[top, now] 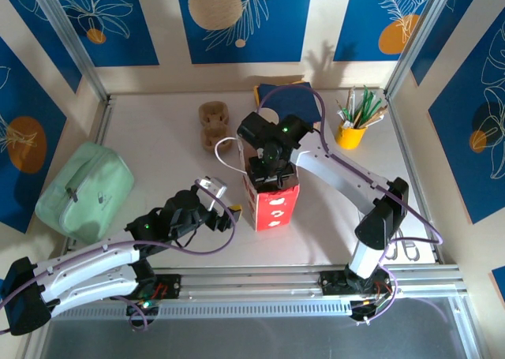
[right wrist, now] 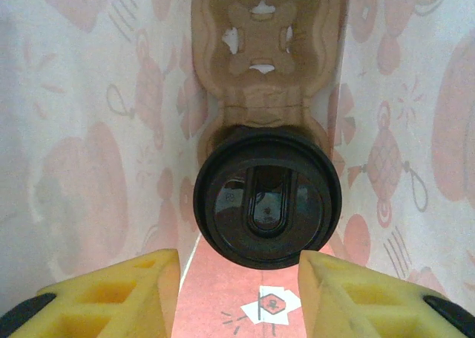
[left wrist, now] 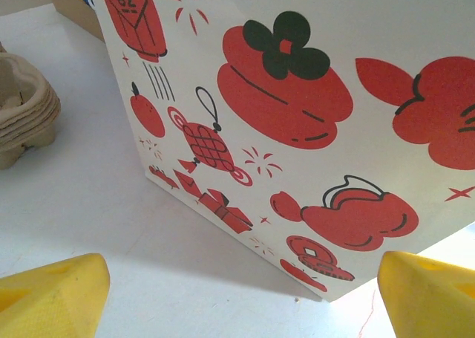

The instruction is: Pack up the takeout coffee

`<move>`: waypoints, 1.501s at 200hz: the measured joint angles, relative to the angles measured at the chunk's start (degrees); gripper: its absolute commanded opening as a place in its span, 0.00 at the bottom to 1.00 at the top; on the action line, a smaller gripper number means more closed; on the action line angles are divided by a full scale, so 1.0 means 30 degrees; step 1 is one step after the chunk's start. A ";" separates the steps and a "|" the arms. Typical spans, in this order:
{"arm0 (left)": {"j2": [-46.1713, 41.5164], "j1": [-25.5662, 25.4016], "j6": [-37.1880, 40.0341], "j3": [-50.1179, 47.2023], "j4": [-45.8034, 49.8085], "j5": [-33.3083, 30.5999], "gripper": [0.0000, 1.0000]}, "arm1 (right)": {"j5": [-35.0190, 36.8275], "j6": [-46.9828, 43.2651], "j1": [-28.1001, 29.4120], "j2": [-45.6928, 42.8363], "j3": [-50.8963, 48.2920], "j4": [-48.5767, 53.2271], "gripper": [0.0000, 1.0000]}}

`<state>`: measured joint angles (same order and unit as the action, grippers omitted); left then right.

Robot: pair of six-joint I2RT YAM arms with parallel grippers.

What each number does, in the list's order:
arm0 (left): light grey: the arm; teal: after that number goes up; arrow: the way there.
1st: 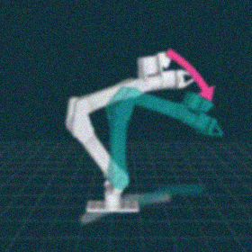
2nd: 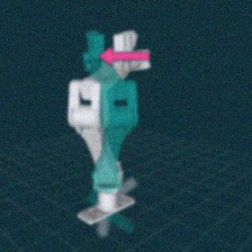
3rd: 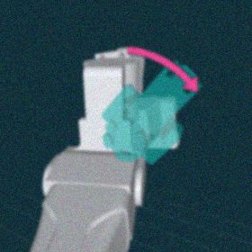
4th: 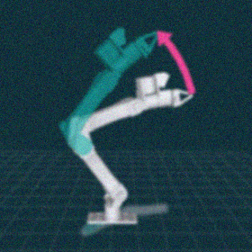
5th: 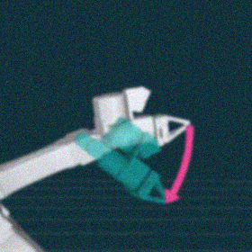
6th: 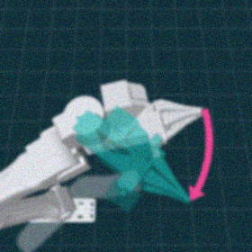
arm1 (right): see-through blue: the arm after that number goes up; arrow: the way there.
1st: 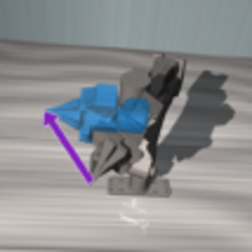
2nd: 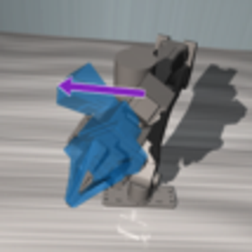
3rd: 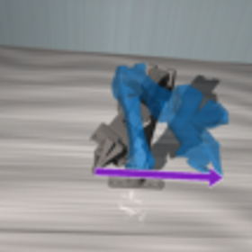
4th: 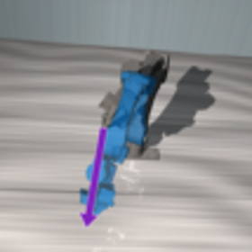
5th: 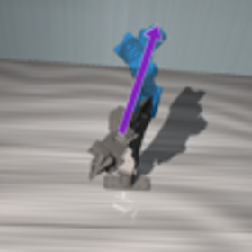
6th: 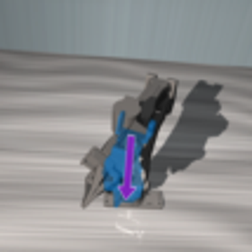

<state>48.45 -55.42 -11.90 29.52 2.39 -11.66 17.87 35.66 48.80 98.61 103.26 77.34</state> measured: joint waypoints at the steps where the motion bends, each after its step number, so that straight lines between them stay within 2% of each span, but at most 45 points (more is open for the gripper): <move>1: 0.0000 0.0000 0.0000 0.0000 0.0000 0.0000 0.93 | 0.0000 0.0000 0.0000 -0.0007 0.0015 0.0000 0.47; 155: -0.0131 0.0000 0.0007 0.0000 0.0007 -0.0226 0.93 | 0.0262 -0.0452 0.0000 -0.1086 0.3942 0.0714 0.48; 212: -0.0131 0.0000 0.0007 0.0000 0.0022 -0.0372 0.93 | 0.0262 -0.1049 0.0000 -0.1195 0.5588 0.1166 0.53; 270: -0.0189 0.0000 0.0000 0.0299 0.1086 -0.1647 0.93 | 0.0605 -0.1749 -0.0313 -0.1195 0.7701 0.2047 0.55; 300: -0.0517 0.0000 -0.0080 0.0612 0.1770 -0.2827 0.94 | 0.0969 -0.2142 -0.1100 -0.1290 0.8298 0.2215 0.57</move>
<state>46.89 -55.42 -12.14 31.35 7.70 -20.14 20.78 29.23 45.50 94.74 128.16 83.99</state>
